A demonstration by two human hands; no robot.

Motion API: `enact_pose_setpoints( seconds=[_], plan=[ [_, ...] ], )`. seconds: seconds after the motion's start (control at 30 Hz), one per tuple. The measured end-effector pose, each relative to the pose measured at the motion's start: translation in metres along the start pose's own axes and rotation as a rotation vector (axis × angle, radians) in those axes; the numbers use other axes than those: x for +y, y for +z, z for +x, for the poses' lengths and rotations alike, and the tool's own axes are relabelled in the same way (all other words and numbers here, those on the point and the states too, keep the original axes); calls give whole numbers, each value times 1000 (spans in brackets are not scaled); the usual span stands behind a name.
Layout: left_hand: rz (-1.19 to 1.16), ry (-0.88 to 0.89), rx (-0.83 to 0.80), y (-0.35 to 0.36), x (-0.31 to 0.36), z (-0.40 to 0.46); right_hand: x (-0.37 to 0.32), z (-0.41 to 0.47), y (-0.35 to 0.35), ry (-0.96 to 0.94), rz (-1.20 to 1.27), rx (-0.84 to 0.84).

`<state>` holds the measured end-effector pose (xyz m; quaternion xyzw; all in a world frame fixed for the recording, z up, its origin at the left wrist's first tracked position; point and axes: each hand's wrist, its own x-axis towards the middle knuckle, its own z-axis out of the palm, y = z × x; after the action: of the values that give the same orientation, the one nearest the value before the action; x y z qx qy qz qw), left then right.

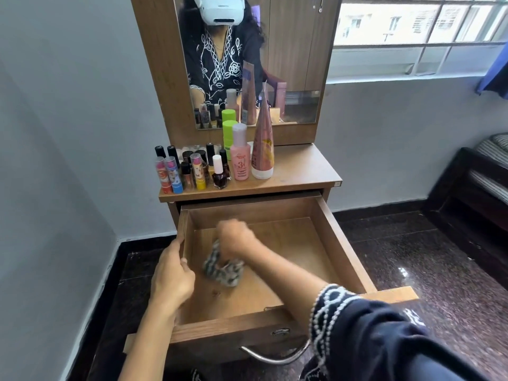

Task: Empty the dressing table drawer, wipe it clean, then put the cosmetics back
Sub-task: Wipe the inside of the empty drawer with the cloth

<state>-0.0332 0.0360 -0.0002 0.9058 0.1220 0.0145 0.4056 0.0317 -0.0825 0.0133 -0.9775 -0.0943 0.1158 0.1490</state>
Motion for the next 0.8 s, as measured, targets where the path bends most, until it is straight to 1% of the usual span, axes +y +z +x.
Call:
enact_pose_setpoints(
  seconds=[0.07,0.17,0.27,0.37,0.47,0.53,0.6,0.7,0.8],
  plan=[
    [3,22,-4,-2,0,3,-28,-1,15,-68,-20,-37],
    [7,19,-10,-2,0,3,-42,-10,25,-155,-137,-94],
    [4,-23,3,-1,0,1,-36,-28,25,-313,-297,-191],
    [-14,-42,13,0,3,-2,-24,-47,21,-450,-274,-173],
    [-24,-42,14,0,4,-4,-2,-59,11,-530,-268,-189],
    [-35,-35,10,-1,3,-4,21,-68,0,-555,-281,-225],
    [-43,-35,9,-1,2,-4,58,-80,-13,-537,-319,-268],
    [-44,-30,16,0,2,-3,121,-98,-34,-475,-456,-308],
    [-43,-23,11,0,2,-4,146,-106,-44,-475,-528,-333]
  ],
)
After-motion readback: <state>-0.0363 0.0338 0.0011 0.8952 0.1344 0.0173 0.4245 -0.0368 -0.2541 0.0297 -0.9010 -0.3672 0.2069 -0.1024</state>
